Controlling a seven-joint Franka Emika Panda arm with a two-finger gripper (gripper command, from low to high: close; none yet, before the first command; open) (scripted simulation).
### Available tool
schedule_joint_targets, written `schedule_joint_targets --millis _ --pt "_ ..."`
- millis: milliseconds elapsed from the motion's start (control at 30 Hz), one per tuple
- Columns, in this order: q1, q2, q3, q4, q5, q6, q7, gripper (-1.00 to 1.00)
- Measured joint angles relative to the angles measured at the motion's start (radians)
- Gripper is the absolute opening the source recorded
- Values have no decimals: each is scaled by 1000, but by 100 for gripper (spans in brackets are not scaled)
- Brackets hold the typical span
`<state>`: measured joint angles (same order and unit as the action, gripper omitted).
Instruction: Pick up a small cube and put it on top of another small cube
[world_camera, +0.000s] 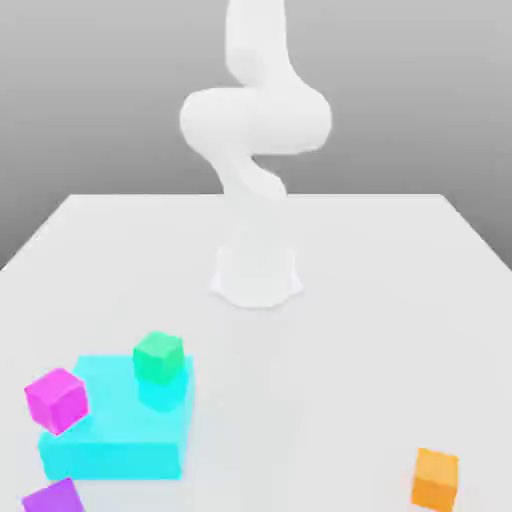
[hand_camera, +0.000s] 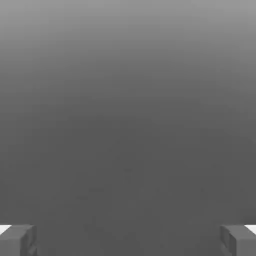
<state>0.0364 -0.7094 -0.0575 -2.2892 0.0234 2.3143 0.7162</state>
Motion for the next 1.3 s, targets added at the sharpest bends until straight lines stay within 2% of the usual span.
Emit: schedule_joint_targets --millis 333,567,800,967,1100,1233,1267,1300 --pt "114 365 -217 43 142 58 -373 0" --pt "123 623 -305 75 271 94 -651 0" --pt "59 868 -310 103 348 140 -894 0" --pt "10 1023 -310 118 340 188 -1026 0" --pt "-24 1133 -320 128 298 235 -1108 0" --pt "-78 1273 -265 158 341 331 -1169 0" --pt "-90 1299 -251 165 353 350 -1179 -100" --pt "-90 1299 -251 165 353 350 -1179 -100"
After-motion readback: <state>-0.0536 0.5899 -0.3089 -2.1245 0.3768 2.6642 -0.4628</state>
